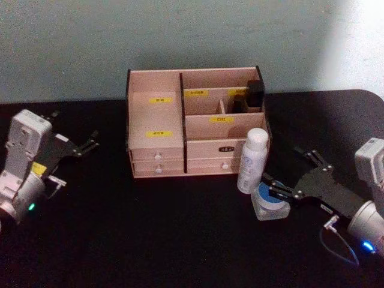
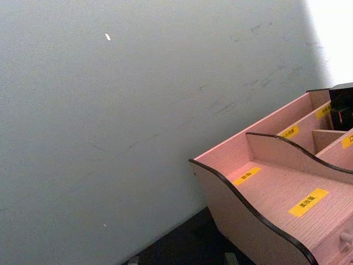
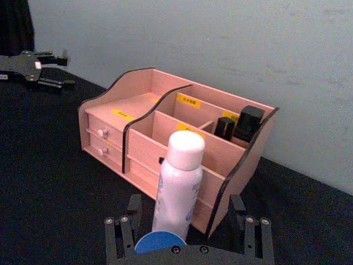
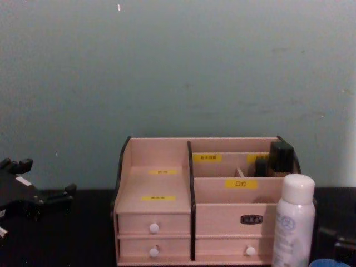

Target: Pick up the facial cleanser and watermelon frost from the table and place them into the tiered storage box.

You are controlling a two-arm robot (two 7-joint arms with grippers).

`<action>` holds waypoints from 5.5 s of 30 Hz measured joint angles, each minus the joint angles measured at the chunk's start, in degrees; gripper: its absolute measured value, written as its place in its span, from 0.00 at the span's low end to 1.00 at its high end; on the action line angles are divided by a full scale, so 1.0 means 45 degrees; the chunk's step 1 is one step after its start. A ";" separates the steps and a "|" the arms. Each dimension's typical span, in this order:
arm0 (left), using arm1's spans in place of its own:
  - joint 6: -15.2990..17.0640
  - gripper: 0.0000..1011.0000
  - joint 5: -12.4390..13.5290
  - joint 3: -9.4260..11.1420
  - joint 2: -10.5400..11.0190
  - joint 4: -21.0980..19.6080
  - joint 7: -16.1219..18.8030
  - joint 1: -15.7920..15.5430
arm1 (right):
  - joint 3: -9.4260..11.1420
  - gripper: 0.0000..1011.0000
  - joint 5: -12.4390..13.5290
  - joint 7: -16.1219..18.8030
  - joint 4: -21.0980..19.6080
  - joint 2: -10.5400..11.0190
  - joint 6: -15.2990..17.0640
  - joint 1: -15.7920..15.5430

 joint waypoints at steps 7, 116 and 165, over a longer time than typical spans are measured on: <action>0.0000 0.99 0.0000 0.0000 0.0000 -0.0001 0.0000 0.0000 | -0.0152 0.99 -0.0221 0.0450 0.0543 -0.0340 0.0036 0.0438; 0.0000 0.99 0.0000 0.0000 -0.0001 0.0000 0.0000 0.0000 | -0.0263 0.99 -0.1022 0.2183 0.3756 -0.2572 0.0277 0.2941; 0.0000 0.99 0.0000 0.0000 -0.0001 -0.0001 0.0000 -0.0001 | -0.0170 0.59 -0.0465 0.2466 0.3527 -0.2548 0.0307 0.2939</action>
